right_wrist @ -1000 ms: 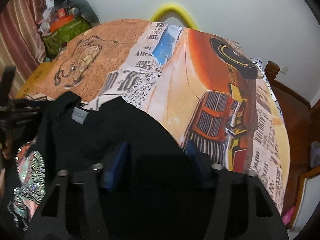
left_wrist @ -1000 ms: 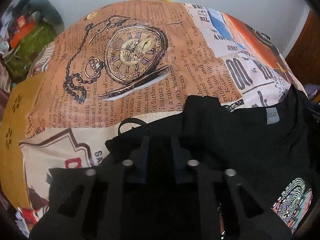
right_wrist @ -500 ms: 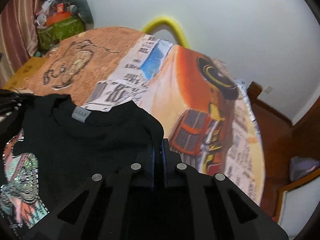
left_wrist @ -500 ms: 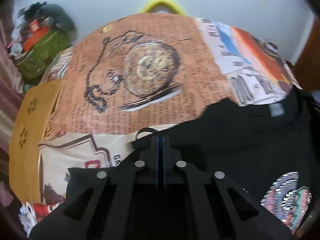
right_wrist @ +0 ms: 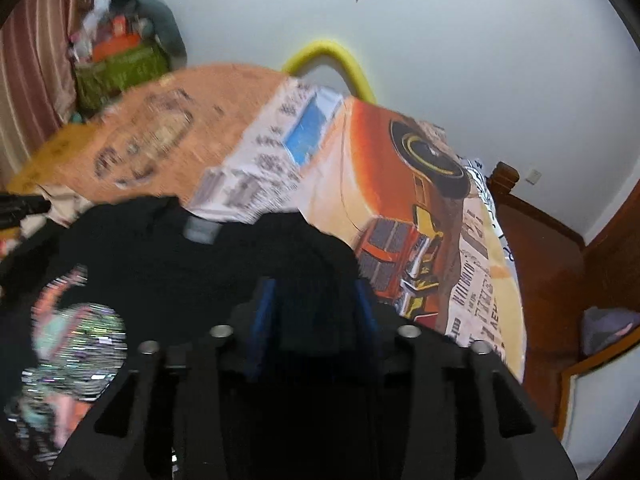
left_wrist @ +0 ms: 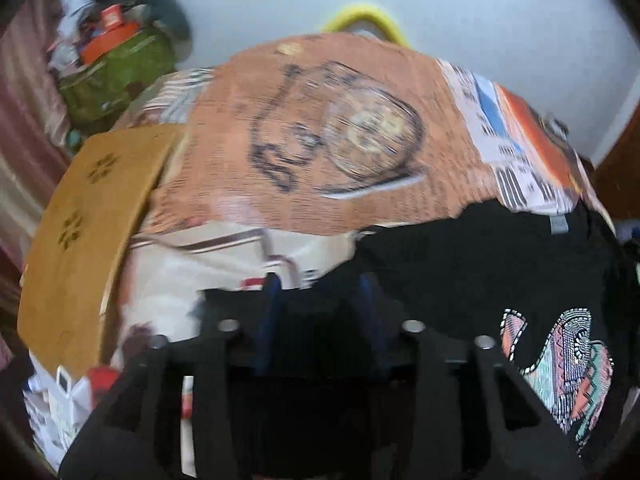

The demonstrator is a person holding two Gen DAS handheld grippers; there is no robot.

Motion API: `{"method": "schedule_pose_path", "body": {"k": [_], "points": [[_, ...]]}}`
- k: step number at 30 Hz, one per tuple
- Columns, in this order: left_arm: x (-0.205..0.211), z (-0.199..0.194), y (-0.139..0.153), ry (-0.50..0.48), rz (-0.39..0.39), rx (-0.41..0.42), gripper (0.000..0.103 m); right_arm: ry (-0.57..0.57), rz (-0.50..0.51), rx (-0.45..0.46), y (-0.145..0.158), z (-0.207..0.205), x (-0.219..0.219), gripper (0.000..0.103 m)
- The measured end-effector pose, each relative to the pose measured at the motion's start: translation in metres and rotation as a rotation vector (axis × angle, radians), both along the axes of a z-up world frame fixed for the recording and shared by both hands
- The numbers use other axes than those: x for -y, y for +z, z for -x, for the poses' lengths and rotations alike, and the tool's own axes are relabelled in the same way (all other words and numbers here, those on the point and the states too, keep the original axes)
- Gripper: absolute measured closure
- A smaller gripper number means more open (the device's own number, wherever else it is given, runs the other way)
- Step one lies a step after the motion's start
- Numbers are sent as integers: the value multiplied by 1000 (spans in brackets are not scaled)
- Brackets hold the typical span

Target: Fold small clothes

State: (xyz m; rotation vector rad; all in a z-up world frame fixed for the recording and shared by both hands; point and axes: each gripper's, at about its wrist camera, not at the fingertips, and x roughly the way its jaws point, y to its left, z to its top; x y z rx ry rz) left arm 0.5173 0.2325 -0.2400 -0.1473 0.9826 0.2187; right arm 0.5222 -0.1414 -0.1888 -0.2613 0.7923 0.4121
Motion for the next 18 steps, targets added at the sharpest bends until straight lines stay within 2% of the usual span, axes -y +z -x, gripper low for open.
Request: {"method": "schedule_pose_path", "body": {"k": [5, 10, 14, 18], "points": [[-41, 38, 10, 76, 40, 1, 46, 12, -85, 35, 21, 34, 3, 49], [-76, 70, -8, 143, 112, -49, 44, 16, -157, 21, 24, 62, 14, 45], [-90, 84, -32, 175, 189, -104, 44, 0, -164, -2, 15, 80, 23, 44], [-88, 83, -50, 168, 250, -130, 44, -11, -121, -27, -2, 91, 29, 44]]}}
